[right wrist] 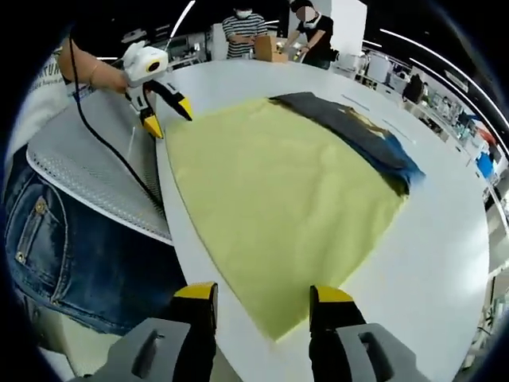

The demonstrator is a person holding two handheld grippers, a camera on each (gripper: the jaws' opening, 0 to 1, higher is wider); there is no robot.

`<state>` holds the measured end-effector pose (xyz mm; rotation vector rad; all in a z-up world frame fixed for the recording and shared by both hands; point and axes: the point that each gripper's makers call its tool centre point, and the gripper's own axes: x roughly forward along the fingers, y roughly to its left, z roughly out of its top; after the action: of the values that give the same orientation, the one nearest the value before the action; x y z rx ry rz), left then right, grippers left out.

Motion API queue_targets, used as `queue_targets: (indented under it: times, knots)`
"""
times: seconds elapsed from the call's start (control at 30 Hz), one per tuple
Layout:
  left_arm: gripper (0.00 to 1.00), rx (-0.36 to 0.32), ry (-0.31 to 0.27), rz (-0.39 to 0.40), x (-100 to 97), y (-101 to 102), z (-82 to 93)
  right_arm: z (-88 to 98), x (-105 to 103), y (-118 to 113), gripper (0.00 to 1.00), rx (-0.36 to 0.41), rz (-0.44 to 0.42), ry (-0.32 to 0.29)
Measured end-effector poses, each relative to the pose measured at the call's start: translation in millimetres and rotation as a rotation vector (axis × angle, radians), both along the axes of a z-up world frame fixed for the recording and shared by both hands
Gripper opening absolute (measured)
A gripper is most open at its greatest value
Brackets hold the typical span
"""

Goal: Fold the garment on the visible template until the final outline fits inside the template.

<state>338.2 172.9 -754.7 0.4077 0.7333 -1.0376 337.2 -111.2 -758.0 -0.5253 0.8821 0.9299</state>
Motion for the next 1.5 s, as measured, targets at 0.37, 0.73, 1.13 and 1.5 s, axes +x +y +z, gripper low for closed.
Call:
queue_targets:
  times: [0.37,0.73,1.13,1.5]
  knots:
    - [0.33,0.017,-0.032,-0.007,1.7,1.3,-0.8,-0.8,3.4,-5.1,0.27,-0.003,0.006,0.018]
    - [0.23,0.020,-0.039,0.006,5.9,1.8,-1.9,-1.0,13.8,-12.4,0.07,-0.035,0.019,0.019]
    - [0.05,0.085,-0.098,-0.049,8.3,-1.3,0.2,-1.0,22.4,-13.1,0.00,-0.021,0.001,0.018]
    - [0.02,0.094,-0.073,-0.032,8.0,0.8,2.1,-0.5,15.5,-10.6,0.00,0.003,-0.006,0.041]
